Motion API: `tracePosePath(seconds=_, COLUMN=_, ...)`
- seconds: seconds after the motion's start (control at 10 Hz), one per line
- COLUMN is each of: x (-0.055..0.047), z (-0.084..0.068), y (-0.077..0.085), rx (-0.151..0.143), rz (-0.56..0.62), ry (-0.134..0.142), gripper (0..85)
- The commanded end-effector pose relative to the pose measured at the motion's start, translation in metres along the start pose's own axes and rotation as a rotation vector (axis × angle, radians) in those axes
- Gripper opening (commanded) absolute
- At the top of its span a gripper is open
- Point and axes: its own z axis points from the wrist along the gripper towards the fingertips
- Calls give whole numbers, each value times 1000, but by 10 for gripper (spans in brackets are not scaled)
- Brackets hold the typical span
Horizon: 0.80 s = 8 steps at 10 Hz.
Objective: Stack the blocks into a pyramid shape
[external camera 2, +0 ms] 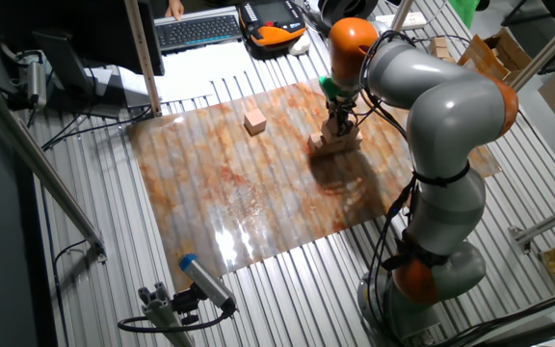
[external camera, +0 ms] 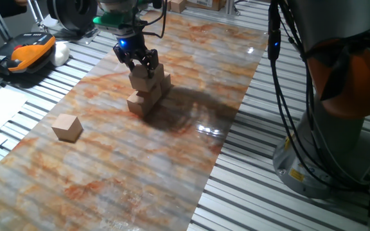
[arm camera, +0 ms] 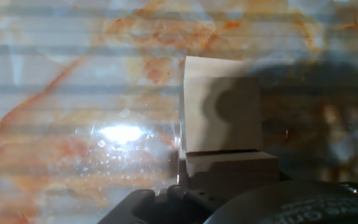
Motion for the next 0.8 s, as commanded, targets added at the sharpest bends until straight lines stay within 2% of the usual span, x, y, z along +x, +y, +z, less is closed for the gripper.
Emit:
tracePosePath(seconds=0.0, x=0, z=0, y=0, rx=8, rz=17, ry=-4, gripper=0)
tracePosePath(seconds=0.4, x=1, z=1, y=3, rx=25, rz=68, ry=-9, gripper=0)
tracePosePath(seconds=0.7, x=1, z=2, y=3, rx=16, rz=60, ry=-2, gripper=0)
